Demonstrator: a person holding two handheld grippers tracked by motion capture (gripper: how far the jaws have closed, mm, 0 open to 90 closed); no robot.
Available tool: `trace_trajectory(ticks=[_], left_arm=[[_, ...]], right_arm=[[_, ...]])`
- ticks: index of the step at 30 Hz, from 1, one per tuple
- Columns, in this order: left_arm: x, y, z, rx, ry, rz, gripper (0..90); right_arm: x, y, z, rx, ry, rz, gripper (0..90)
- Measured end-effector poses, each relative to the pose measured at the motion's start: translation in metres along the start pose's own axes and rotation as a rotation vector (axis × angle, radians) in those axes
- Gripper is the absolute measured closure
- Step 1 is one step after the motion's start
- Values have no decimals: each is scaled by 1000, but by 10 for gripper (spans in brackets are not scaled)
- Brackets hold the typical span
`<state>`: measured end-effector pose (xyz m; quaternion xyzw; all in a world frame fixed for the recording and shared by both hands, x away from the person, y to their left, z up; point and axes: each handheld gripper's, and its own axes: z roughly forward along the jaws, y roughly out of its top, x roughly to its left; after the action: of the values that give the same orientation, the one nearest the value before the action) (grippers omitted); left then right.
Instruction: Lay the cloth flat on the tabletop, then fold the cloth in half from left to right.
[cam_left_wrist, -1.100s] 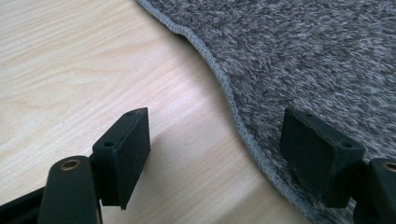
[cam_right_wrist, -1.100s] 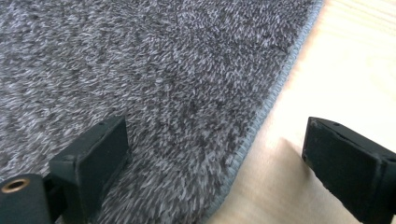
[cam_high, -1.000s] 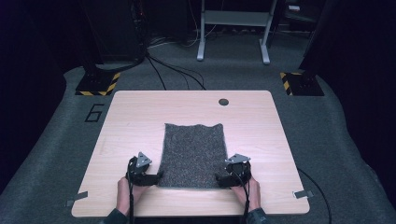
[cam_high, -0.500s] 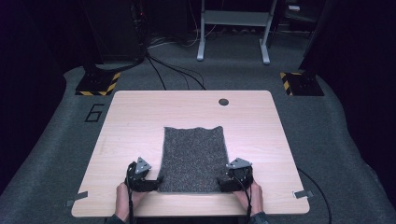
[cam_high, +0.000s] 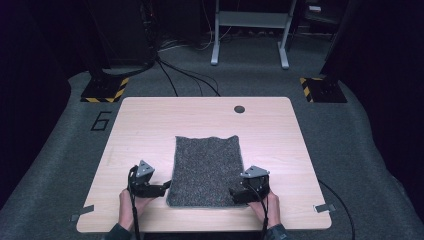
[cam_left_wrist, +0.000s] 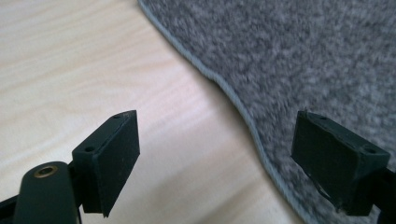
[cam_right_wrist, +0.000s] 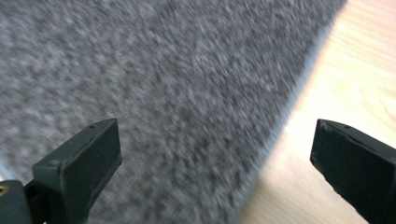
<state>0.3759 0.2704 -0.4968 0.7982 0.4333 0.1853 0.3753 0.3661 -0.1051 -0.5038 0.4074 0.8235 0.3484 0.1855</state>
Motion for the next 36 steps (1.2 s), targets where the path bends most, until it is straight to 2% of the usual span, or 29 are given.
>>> trace_trajectory(ticks=[1, 2, 3, 4, 5, 6, 7, 9, 10, 12, 13, 15, 16, 17, 19, 20, 21, 22, 24, 25, 26, 28, 29, 30, 31, 33, 34, 35, 36], left_arm=[[7, 9, 5, -5, -27, -12, 144], [7, 9, 5, -5, -27, -12, 139], [14, 15, 9, 8, -51, -19, 139], [18, 18, 13, 15, -68, -31, 118], [27, 27, 20, 26, -77, -41, 69], [27, 27, 20, 26, -77, -41, 69], [31, 31, 24, 21, -79, -44, 69], [37, 40, 29, 28, -74, -28, 68], [42, 48, 36, 34, -83, -24, 66], [44, 52, 40, 34, -83, -26, 63], [50, 58, 47, 27, -105, -45, 60], [53, 62, 53, 21, -119, -69, 48], [53, 62, 53, 21, -119, -69, 45], [56, 66, 59, 28, -115, -64, 46], [58, 68, 61, 26, -116, -56, 46], [61, 70, 68, 33, -135, -82, 46], [64, 70, 72, 27, -145, -93, 40], [64, 70, 72, 27, -145, -93, 37], [68, 72, 78, 36, -145, -97, 33], [71, 73, 85, 47, -162, -133, 18], [73, 74, 87, 54, -159, -124, 14], [75, 76, 89, 58, -160, -131, 10], [77, 79, 94, 59, -147, -120, 16], [77, 79, 94, 59, -147, -120, 17], [78, 83, 97, 69, -152, -119, 24], [80, 86, 99, 61, -136, -103, 68], [80, 86, 99, 61, -136, -103, 87], [82, 88, 103, 72, -133, -74, 107], [82, 88, 103, 72, -133, -74, 126]], right_arm=[[3, 5, 0, -2, 23, -22, 12], [3, 5, 0, -2, 23, -22, 12], [7, 9, 0, -15, 28, -19, 12], [11, 12, -1, -12, 38, -32, 9], [16, 18, -1, -33, 60, -36, 9], [16, 18, -1, -33, 60, -36, 9], [24, 23, 0, -42, 85, -39, 8], [30, 25, 2, -45, 96, -40, 8], [41, 30, 5, -52, 100, -65, 7], [47, 32, 6, -57, 101, -71, 7], [56, 36, 11, -61, 119, -92, 7], [66, 39, 16, -63, 131, -113, 6], [66, 39, 16, -63, 131, -113, 6], [75, 42, 21, -53, 147, -131, 3], [79, 43, 24, -55, 157, -137, 3], [90, 45, 27, -41, 183, -127, 4], [95, 46, 30, -36, 194, -136, 5], [95, 46, 30, -36, 194, -136, 5], [104, 48, 35, -28, 217, -144, 8], [113, 50, 41, -38, 236, -167, 12], [117, 51, 43, -43, 251, -168, 16], [122, 53, 45, -43, 265, -168, 22], [132, 56, 48, -36, 282, -172, 46], [132, 56, 48, -36, 282, -172, 46], [141, 60, 53, -25, 309, -182, 88], [149, 63, 57, -20, 321, -206, 145], [149, 63, 57, -20, 321, -206, 145], [158, 64, 59, -12, 316, -221, 224], [158, 64, 59, -12, 316, -221, 224]])
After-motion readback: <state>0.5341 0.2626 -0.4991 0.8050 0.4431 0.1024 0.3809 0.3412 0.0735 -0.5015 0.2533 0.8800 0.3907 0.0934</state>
